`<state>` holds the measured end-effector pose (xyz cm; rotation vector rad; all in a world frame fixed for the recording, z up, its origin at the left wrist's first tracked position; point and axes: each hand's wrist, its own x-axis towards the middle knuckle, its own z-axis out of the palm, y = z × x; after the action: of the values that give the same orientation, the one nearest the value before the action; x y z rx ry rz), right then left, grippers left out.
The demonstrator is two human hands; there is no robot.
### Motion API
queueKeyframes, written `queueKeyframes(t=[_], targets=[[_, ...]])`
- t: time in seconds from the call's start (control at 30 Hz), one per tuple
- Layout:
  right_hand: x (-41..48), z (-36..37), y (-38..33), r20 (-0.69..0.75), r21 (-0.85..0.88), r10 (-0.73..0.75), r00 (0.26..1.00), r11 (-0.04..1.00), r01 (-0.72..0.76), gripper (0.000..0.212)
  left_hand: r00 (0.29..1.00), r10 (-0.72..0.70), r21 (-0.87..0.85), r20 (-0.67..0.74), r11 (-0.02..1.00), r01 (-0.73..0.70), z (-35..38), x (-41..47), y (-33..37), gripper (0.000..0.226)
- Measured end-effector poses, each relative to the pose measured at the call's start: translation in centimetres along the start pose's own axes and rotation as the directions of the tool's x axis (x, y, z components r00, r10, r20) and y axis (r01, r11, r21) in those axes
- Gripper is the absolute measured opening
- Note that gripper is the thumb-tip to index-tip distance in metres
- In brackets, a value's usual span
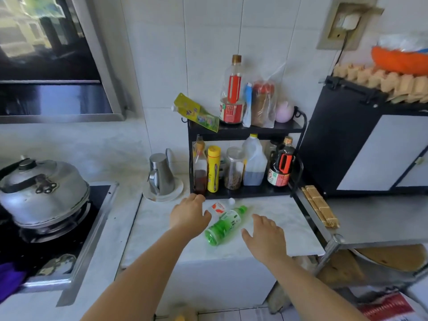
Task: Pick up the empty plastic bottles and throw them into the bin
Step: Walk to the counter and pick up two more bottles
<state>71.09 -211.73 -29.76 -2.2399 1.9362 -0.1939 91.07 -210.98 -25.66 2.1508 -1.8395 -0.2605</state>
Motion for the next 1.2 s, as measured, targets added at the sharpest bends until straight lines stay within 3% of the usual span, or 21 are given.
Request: queueKeyframes(t=[0.37,0.57,0.73,0.87,1.03,1.2], targets=[[8.5,10.5,-2.1,0.220,-0.001,0.218,0.951,0.975,-0.223,0.054,0.958,-0.072,0.030,0.279,0.997,0.066,11.0,11.0,-4.9,0.050],[11.0,14.3,-2.9,0.263,0.058,0.359,0.896,0.921,-0.386,0.063,0.957,-0.062,-0.007,0.284,0.998,0.067,15.1,13.2,-5.5,0.055],[12.6,16.1,-3.2,0.234,0.107,0.390,0.890,0.900,-0.423,0.072,0.945,-0.120,-0.008,0.306,0.992,0.128,17.1,13.3,-6.1,0.057],[13.4,16.9,-3.5,0.306,0.281,0.420,0.855,0.818,-0.502,0.076,0.937,-0.154,-0.004,0.313,0.987,0.163,17.8,12.6,-6.4,0.062],[13.2,16.8,-3.0,0.379,0.538,0.380,0.844,0.651,-0.535,0.067,0.917,-0.257,0.012,0.307,0.964,0.266,17.6,11.1,-5.5,0.066],[12.2,14.6,-1.8,0.316,0.580,0.222,0.922,0.724,-0.373,0.064,0.901,-0.369,-0.027,0.229,0.923,0.384,16.0,8.2,-4.4,0.064]])
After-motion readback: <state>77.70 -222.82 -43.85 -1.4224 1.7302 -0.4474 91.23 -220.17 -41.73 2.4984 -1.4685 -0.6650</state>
